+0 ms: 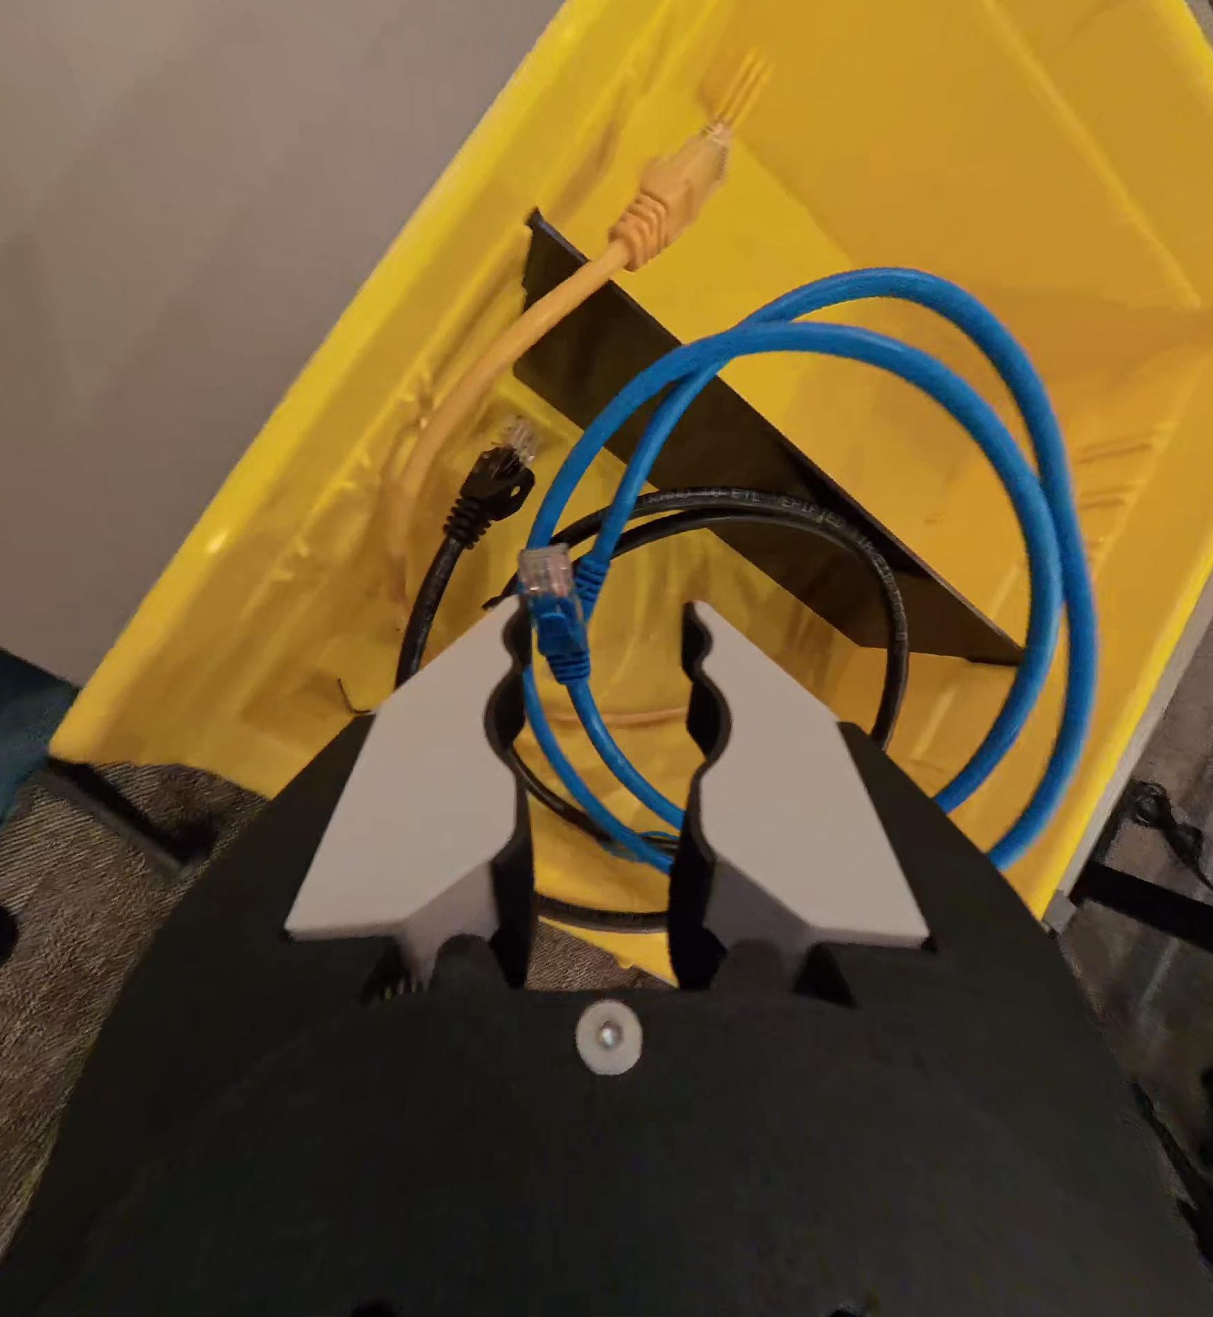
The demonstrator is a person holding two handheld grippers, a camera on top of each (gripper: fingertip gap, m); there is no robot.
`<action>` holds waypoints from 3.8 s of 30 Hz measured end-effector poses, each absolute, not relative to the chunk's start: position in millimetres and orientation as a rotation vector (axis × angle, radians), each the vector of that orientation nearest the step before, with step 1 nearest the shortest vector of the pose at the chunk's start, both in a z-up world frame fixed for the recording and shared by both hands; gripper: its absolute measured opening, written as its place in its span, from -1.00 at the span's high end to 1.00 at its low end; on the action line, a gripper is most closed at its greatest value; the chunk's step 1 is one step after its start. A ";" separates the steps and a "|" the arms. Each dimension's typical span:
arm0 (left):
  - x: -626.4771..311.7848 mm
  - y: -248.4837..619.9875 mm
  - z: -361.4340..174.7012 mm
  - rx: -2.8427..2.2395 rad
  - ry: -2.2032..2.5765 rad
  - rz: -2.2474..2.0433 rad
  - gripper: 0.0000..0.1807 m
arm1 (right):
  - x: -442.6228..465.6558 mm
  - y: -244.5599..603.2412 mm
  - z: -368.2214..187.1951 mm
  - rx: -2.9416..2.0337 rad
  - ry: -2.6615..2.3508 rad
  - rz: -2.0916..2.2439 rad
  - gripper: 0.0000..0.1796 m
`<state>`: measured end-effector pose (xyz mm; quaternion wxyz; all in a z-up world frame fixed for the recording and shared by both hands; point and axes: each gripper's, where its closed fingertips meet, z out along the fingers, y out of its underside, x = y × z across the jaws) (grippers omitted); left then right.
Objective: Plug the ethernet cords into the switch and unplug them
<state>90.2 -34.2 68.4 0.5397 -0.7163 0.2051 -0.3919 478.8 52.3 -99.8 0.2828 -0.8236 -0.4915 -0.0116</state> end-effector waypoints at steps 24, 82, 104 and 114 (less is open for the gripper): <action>139.1 -61.6 89.4 -1.603 0.582 -1.116 0.20 | 122.6 -49.6 100.1 -0.663 -1.716 -0.161 0.41; 96.2 -59.6 102.2 -1.583 0.609 -0.971 0.74 | 464.7 214.6 -131.0 -1.878 -2.365 -0.560 0.74; 8.9 -75.9 118.0 -1.703 0.496 -0.502 0.50 | 449.3 203.3 -79.0 -1.887 -2.231 -0.392 0.67; -122.3 -124.1 60.9 -1.980 0.216 -0.120 0.12 | 488.9 195.8 25.4 -1.918 -1.444 -0.182 0.27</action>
